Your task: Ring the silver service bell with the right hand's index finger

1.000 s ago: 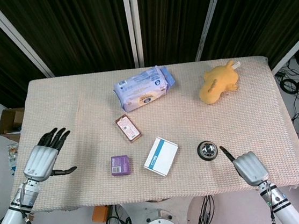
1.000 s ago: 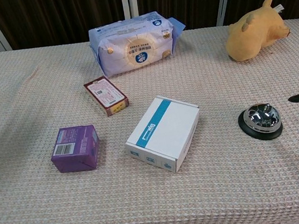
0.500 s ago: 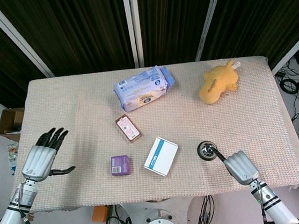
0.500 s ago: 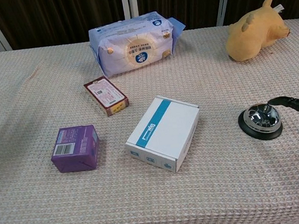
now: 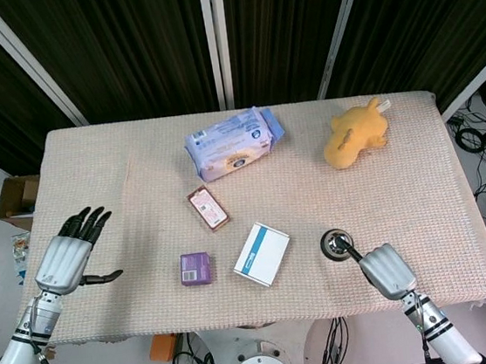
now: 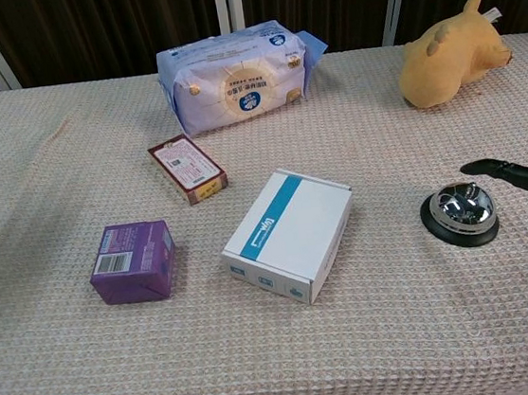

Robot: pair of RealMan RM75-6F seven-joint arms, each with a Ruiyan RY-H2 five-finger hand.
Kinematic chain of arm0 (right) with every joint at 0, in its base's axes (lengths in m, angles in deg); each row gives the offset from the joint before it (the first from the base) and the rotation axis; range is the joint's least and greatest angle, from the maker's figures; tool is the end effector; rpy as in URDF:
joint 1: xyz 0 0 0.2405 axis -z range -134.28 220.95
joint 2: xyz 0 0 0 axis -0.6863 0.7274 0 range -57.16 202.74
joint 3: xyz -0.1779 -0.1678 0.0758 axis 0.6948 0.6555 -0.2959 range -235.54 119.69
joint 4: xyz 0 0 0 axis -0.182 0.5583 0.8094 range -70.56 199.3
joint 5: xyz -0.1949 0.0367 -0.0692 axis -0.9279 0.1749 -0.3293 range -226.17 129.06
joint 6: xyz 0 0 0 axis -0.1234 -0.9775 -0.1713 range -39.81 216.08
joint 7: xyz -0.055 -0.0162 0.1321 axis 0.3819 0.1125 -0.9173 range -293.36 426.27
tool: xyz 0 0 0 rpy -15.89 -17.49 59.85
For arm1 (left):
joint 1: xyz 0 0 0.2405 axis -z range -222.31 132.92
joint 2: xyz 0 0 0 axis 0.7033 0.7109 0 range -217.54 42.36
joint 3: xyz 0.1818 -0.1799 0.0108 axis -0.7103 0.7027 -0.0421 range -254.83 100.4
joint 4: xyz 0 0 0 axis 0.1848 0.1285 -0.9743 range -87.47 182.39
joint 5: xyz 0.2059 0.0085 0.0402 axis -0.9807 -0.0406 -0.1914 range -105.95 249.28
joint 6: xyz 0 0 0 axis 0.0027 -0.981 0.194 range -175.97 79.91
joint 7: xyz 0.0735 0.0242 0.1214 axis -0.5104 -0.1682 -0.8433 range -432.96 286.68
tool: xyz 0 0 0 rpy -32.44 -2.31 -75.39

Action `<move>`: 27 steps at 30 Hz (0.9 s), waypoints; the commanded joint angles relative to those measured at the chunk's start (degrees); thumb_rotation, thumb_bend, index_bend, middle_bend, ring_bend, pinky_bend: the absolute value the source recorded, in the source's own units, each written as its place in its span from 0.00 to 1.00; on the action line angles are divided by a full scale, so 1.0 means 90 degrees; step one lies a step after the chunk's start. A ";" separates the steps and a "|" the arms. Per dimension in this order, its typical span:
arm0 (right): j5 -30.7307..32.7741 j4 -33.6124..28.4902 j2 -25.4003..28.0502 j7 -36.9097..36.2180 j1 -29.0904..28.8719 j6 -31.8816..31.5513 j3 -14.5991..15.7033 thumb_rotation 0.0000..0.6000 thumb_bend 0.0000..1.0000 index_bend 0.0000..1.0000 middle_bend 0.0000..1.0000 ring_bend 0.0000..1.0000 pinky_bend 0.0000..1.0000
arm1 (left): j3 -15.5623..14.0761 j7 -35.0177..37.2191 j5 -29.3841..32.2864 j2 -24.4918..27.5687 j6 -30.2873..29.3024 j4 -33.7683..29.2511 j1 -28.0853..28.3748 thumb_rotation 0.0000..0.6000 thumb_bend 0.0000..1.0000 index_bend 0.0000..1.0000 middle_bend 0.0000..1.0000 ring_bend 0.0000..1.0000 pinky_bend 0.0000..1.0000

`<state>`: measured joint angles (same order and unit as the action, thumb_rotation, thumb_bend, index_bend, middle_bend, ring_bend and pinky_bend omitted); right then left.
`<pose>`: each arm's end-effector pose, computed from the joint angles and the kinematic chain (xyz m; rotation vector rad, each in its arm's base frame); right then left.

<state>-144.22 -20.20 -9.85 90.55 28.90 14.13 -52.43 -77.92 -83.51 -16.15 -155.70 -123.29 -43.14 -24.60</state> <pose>-0.2599 -0.1838 0.0148 1.9374 -0.6499 0.7707 -0.2657 0.2420 0.1065 -1.7484 -0.7303 -0.8559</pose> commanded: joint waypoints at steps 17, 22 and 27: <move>-0.0145 0.0069 -0.0005 -0.0300 0.0061 -0.0189 -0.0033 1.00 0.74 0.00 0.91 0.85 0.98 | 0.0060 -0.0016 -0.0055 0.0008 0.0049 -0.0031 -0.0046 0.53 0.01 0.05 0.06 0.02 0.16; -0.0067 0.0268 -0.0066 -0.0364 0.0076 -0.0079 -0.0015 1.00 0.72 0.00 0.91 0.85 0.98 | 0.0067 -0.0026 -0.0061 0.0003 0.0077 -0.0040 -0.0050 0.53 0.01 0.05 0.06 0.02 0.16; 0.0433 0.0077 0.0051 0.0122 0.0015 0.0566 -0.0002 1.00 0.72 0.00 0.91 0.86 0.98 | 0.0071 -0.0015 -0.0066 -0.0021 0.0104 -0.0023 -0.0056 0.53 0.01 0.05 0.06 0.02 0.16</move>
<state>-142.66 -18.54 -9.95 89.36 29.33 16.54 -52.49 -77.29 -83.66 -16.73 -155.86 -122.38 -43.37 -25.11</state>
